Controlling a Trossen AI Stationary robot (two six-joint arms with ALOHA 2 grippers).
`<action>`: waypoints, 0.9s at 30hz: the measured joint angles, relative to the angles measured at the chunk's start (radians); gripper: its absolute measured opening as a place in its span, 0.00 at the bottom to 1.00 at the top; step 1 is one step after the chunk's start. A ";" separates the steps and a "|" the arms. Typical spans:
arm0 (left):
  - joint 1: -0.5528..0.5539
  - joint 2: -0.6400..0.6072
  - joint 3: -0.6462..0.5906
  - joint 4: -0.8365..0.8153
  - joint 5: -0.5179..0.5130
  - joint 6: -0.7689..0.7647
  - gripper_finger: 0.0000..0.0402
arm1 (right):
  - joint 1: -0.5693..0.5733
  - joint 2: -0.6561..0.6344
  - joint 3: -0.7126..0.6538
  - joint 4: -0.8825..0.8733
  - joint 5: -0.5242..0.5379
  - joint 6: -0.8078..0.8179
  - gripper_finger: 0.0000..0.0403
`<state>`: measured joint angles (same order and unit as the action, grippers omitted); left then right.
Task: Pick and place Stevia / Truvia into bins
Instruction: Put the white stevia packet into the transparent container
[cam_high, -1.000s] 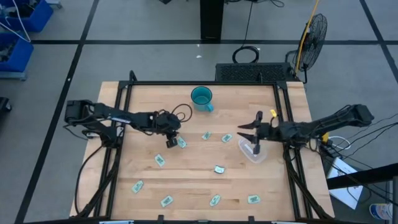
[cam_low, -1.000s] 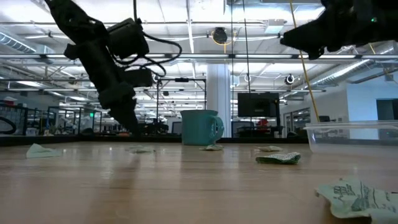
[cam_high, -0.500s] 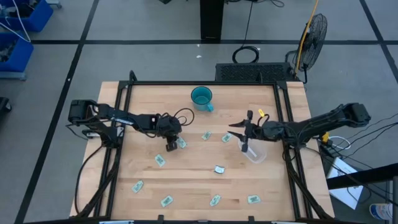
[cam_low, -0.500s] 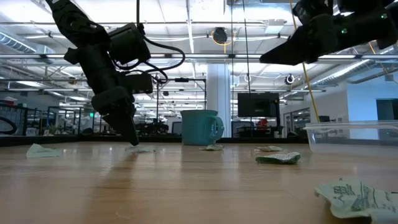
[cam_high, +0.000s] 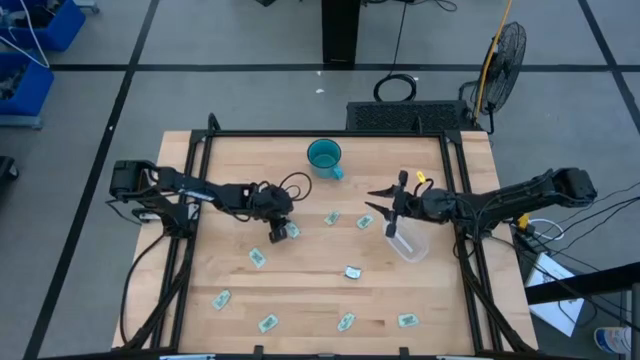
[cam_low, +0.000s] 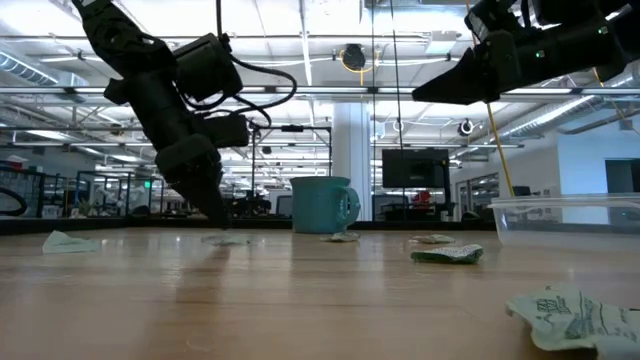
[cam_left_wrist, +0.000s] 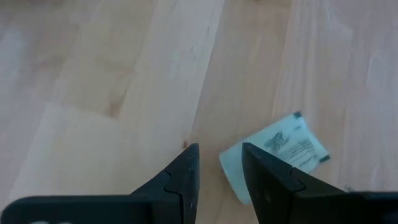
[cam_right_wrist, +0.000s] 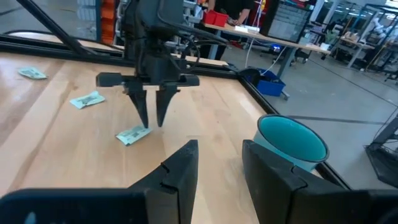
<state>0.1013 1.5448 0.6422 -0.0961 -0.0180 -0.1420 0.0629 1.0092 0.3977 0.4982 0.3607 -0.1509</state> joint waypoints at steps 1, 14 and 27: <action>0.000 0.000 -0.010 -0.001 -0.001 -0.006 0.32 | -0.004 0.000 0.000 0.000 0.000 0.000 0.30; -0.001 -0.004 -0.148 0.180 -0.004 -0.089 0.32 | -0.045 0.000 0.000 0.009 -0.001 -0.024 0.29; -0.001 -0.002 -0.169 0.246 -0.009 -0.108 0.31 | -0.058 0.301 0.083 0.231 -0.366 -0.073 0.32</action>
<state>0.1005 1.5429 0.4728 0.1500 -0.0274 -0.2504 0.0049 1.3106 0.4804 0.7290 -0.0055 -0.2241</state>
